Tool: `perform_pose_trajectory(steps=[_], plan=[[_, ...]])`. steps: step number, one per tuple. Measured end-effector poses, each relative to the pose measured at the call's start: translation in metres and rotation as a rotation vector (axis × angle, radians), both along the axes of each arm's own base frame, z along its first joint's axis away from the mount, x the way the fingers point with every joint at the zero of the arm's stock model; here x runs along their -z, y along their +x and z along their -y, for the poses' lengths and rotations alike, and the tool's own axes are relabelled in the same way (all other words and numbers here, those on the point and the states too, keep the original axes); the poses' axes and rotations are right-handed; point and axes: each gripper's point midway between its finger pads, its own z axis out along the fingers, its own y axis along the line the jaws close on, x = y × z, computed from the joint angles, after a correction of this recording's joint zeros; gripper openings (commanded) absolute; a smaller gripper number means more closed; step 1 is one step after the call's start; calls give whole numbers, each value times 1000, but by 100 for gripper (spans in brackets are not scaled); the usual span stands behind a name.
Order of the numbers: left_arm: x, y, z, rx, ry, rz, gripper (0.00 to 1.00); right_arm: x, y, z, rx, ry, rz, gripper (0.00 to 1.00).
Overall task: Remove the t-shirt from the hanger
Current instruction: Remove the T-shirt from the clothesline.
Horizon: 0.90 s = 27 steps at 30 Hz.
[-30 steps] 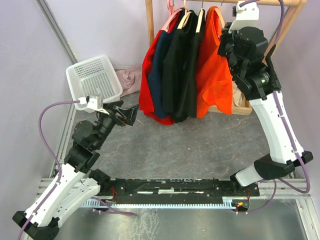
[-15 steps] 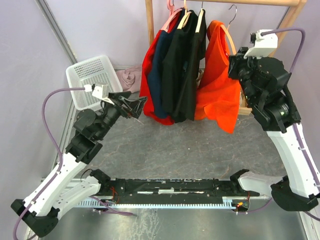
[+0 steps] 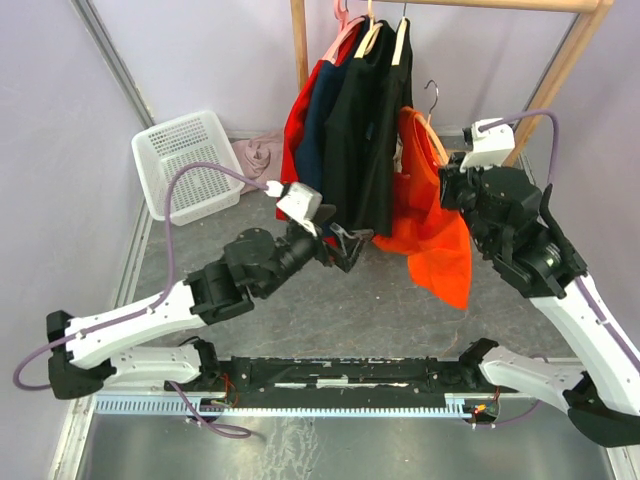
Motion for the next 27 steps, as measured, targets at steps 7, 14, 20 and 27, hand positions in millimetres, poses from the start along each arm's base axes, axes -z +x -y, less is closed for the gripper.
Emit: perform_pose_trajectory(steps=[7, 14, 20, 27], plan=[[31, -11, 33, -44, 127, 28, 99, 10, -32, 10, -21, 24, 5, 1], [27, -16, 61, -61, 129, 69, 99, 10, -52, 31, 6, 60, 38, 1], [4, -4, 93, -86, 84, 119, 99, 1, -67, 44, 7, 95, 80, 1], [-16, 17, 137, -89, 60, 172, 99, 4, -74, 45, -21, 100, 87, 1]])
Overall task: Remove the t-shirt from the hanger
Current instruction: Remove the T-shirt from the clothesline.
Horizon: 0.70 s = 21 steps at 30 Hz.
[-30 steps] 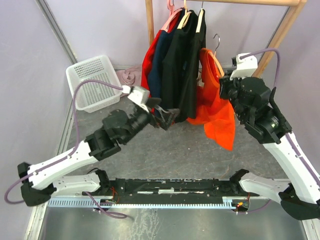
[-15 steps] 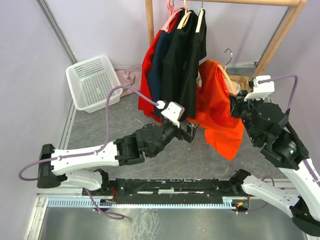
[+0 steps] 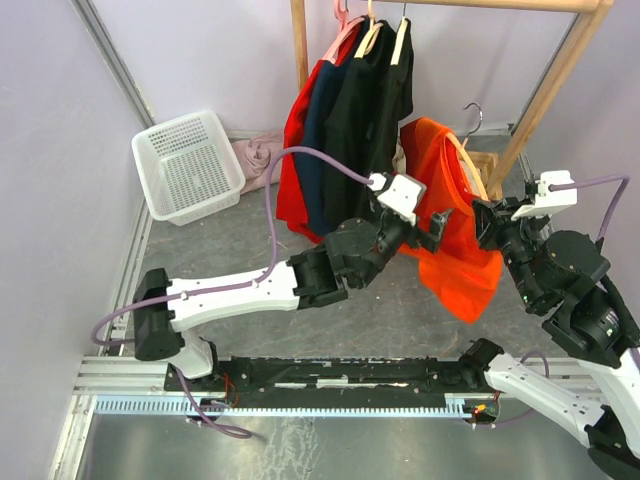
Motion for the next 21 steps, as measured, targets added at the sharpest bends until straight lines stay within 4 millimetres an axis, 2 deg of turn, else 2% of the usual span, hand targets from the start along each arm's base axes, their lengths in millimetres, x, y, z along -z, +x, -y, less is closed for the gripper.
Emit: perform_pose_trajectory(steps=[5, 12, 18, 21], plan=[[-2, 32, 13, -7, -1, 14, 100, 2, -6, 0, -24, 2, 3, 1], [1, 74, 15, -42, 5, 22, 97, -3, -16, 6, -41, 19, 25, 1], [2, 95, 28, -21, -3, 30, 95, -2, -17, 3, -56, 16, 21, 1], [5, 100, 33, -9, -7, 30, 88, -2, -17, 2, -63, 16, 21, 1]])
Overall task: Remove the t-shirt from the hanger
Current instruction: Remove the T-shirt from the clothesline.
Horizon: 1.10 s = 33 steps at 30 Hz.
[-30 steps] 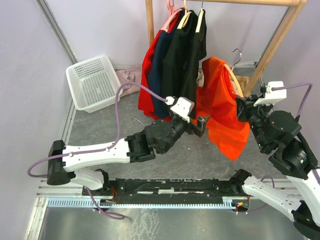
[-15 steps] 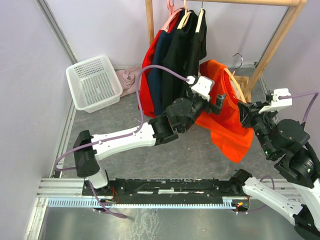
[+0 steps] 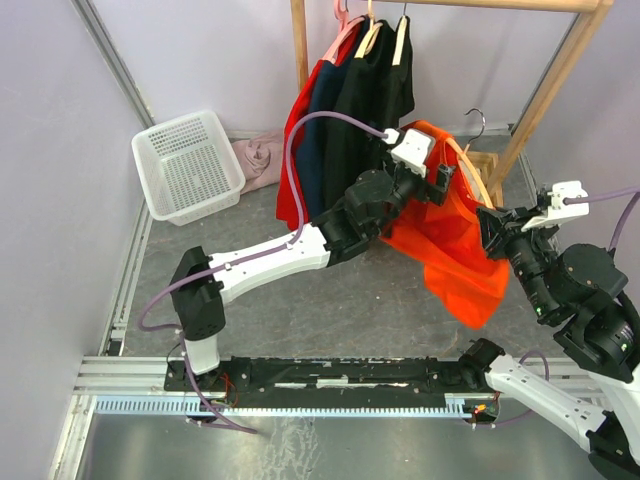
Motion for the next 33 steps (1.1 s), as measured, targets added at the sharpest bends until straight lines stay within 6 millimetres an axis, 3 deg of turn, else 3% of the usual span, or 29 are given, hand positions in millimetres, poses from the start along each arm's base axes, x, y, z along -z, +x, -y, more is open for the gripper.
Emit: perform_pose_trajectory(steps=[2, 8, 11, 12, 20, 28, 30, 33], plan=[[3, 1, 4, 8, 2, 0, 76, 0, 0, -1, -3, 0, 0, 1], [5, 1, 9, 32, -4, -5, 21, 0, 0, -1, -7, 0, 0, 1], [3, -1, 12, 54, -10, 4, 4, 0, 0, -1, -7, -1, -1, 1], [3, -2, 13, 63, -9, 6, 3, 0, 0, -2, -7, -1, -2, 1], [-1, -23, 31, 222, 2, 38, 3, 8, 10, -7, 6, -30, -29, 1], [2, -86, 35, 402, 45, 59, 3, 11, 13, -5, 27, -40, -36, 1], [2, -93, 27, 407, 47, 58, 18, 11, 13, -6, 25, -40, -36, 1], [0, -92, 17, 380, 50, 55, 55, 11, 12, -8, 12, -40, -36, 1]])
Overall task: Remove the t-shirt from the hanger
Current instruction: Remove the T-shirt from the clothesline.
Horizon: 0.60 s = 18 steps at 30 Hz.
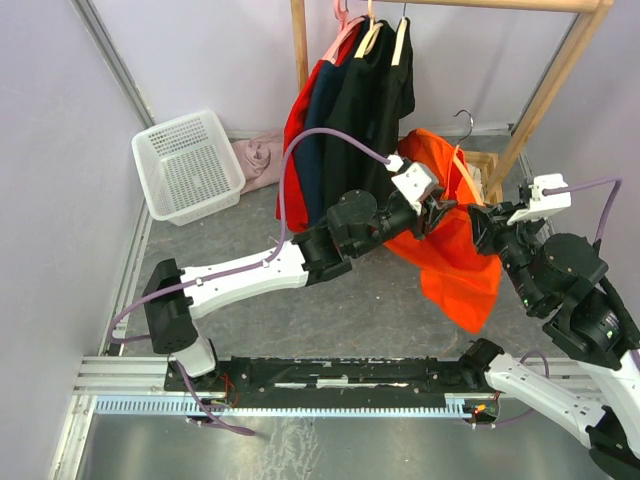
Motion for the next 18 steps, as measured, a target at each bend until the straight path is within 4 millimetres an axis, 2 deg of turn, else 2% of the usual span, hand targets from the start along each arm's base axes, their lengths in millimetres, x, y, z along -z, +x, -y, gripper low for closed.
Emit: perform_pose_trajectory(steps=[1, 3, 11, 18], plan=[[-1, 0, -1, -6, 1, -1, 63, 0, 0, 0, 0, 0, 0, 1], [0, 0, -3, -24, 6, -6, 72, 0, 0, 0, 1, 1, 0, 1], [15, 9, -13, -112, 35, -20, 88, 0, 2, -2, -2, 0, 0, 1], [12, 26, -23, -192, 20, 12, 93, 0, 1, -3, -9, 1, 0, 1]])
